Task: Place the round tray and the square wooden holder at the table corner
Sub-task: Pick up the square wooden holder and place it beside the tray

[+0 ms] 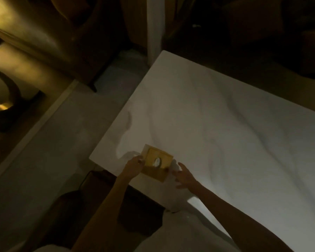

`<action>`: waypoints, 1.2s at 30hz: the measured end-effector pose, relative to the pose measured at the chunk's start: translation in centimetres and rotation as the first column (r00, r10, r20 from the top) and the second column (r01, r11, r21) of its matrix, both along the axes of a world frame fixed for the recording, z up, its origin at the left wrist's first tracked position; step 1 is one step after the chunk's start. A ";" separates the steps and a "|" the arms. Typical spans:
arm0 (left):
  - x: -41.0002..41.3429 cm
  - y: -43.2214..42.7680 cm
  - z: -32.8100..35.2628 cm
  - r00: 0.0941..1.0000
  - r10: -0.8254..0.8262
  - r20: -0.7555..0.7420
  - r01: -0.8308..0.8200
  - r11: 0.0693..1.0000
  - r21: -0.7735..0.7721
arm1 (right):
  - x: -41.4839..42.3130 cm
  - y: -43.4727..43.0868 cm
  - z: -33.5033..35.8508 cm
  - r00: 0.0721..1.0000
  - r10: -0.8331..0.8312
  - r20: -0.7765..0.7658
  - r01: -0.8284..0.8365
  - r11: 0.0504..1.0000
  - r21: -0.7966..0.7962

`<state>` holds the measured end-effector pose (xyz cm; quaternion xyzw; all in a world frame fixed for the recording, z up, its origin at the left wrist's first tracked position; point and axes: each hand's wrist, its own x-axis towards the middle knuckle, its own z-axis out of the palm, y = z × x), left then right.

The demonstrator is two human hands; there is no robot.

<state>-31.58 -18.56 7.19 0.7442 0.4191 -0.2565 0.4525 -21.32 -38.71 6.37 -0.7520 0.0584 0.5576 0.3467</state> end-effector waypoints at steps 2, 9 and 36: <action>0.7 0.0 -0.1 1.000 -0.010 0.006 0.010 0.999 -0.046 | -0.6 0.5 0.1 0.988 -0.102 -0.119 0.105 0.994 0.017; 1.4 -1.1 0.5 0.995 -0.015 0.102 0.022 0.998 -0.065 | -2.3 1.5 0.5 0.999 -0.013 -0.029 0.017 0.991 0.129; 8.8 -27.2 4.6 0.906 -0.339 0.253 0.323 0.941 0.107 | 2.8 -24.9 4.8 0.930 -0.116 0.349 0.137 0.990 -0.034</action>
